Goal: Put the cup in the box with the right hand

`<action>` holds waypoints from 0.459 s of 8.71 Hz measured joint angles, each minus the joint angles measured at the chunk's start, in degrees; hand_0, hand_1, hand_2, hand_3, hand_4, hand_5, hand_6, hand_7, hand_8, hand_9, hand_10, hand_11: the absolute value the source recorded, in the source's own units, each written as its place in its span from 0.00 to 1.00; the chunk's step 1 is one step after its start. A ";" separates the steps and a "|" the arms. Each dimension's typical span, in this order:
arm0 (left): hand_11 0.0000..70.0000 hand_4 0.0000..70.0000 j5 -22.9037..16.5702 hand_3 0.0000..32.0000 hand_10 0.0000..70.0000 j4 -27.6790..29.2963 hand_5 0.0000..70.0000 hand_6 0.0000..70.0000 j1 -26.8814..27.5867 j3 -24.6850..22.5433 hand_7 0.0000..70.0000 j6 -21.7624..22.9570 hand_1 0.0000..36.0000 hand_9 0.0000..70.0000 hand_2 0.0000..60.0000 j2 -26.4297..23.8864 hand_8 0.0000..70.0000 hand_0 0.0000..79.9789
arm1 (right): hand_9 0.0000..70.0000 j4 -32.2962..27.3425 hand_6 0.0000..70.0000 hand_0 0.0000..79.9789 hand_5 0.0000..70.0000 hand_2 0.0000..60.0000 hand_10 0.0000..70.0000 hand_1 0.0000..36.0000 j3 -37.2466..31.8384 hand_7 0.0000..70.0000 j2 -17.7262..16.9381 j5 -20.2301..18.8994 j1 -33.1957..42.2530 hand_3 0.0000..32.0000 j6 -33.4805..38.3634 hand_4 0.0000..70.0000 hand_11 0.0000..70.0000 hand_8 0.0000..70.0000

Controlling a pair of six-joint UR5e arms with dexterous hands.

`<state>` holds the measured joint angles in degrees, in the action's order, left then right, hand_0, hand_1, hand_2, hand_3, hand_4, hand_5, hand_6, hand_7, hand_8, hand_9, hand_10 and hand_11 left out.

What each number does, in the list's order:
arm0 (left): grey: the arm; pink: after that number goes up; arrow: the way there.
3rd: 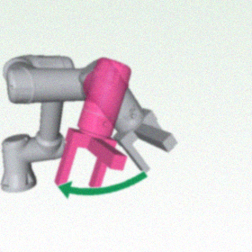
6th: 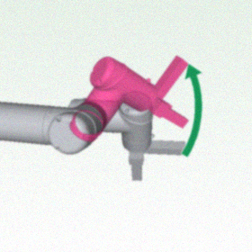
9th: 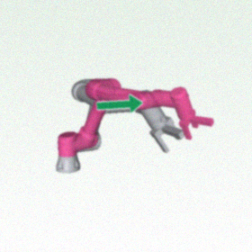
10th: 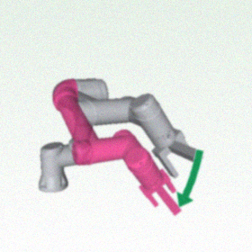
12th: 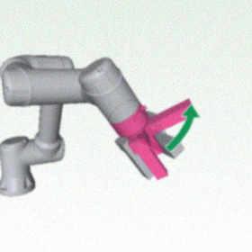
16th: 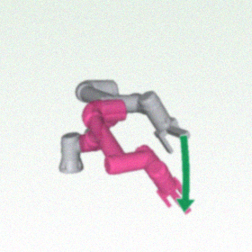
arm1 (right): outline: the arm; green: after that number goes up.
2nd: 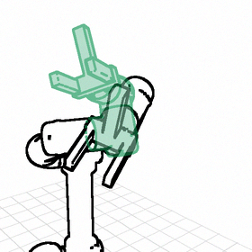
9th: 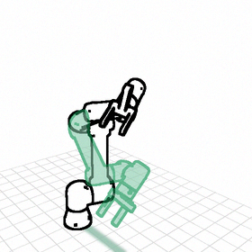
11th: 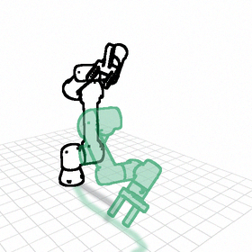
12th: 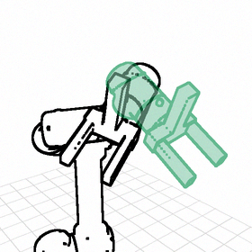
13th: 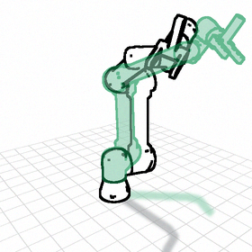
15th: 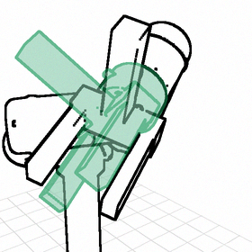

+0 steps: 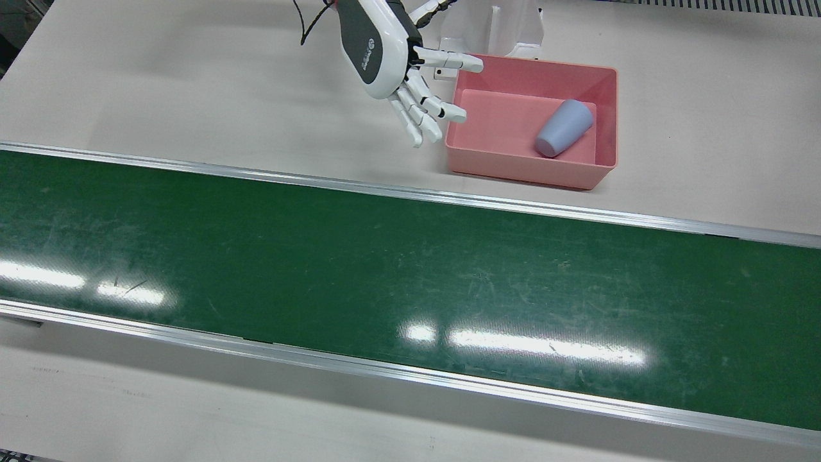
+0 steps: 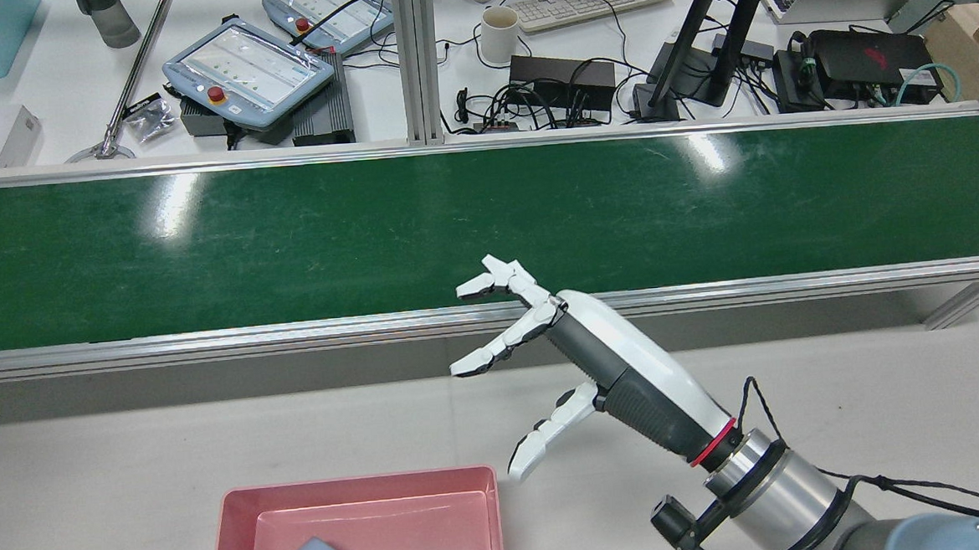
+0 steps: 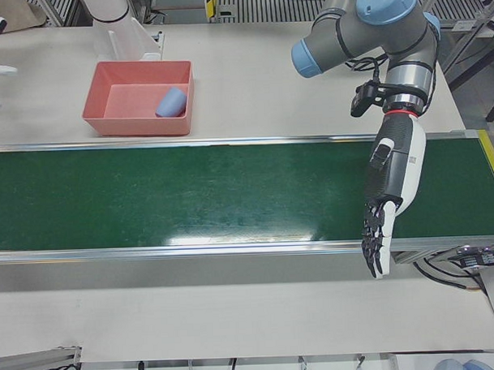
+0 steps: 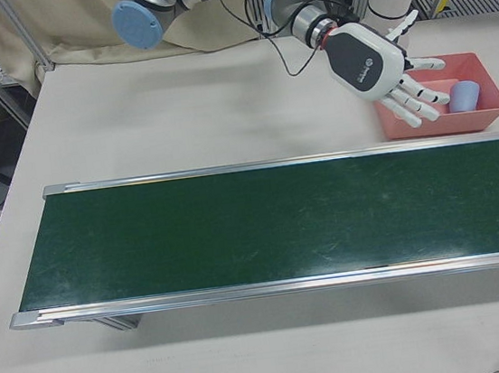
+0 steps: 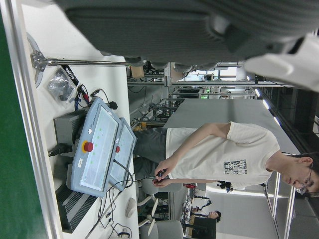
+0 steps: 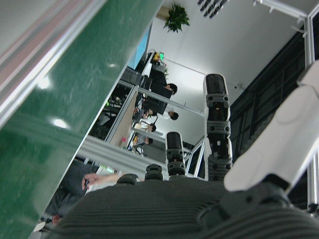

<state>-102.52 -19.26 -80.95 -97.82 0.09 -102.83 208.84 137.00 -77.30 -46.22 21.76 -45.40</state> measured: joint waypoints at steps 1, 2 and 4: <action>0.00 0.00 -0.02 0.00 0.00 0.01 0.00 0.00 0.00 0.00 0.00 0.00 0.00 0.00 0.00 0.00 0.00 0.00 | 0.13 0.14 0.10 0.55 0.00 0.00 0.05 0.00 -0.98 0.50 -1.32 -2.80 6.43 0.00 4.56 1.00 0.06 0.02; 0.00 0.00 -0.04 0.00 0.00 0.01 0.00 0.00 0.00 0.00 0.00 0.00 0.00 0.00 0.00 0.00 0.00 0.00 | 0.13 0.26 0.11 0.56 0.00 0.00 0.04 0.00 -2.61 0.53 -1.91 -5.99 12.97 0.00 8.23 1.00 0.05 0.03; 0.00 0.00 -0.04 0.00 0.00 0.01 0.00 0.00 0.00 0.00 0.00 0.00 0.00 0.00 0.00 0.00 0.00 0.00 | 0.14 0.40 0.12 0.56 0.00 0.00 0.02 0.00 -9.21 0.55 -2.82 -12.79 25.95 0.00 18.80 1.00 0.03 0.03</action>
<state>-102.57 -19.25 -80.95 -97.82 0.09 -102.83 209.23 127.79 -80.12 -59.01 47.71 -26.60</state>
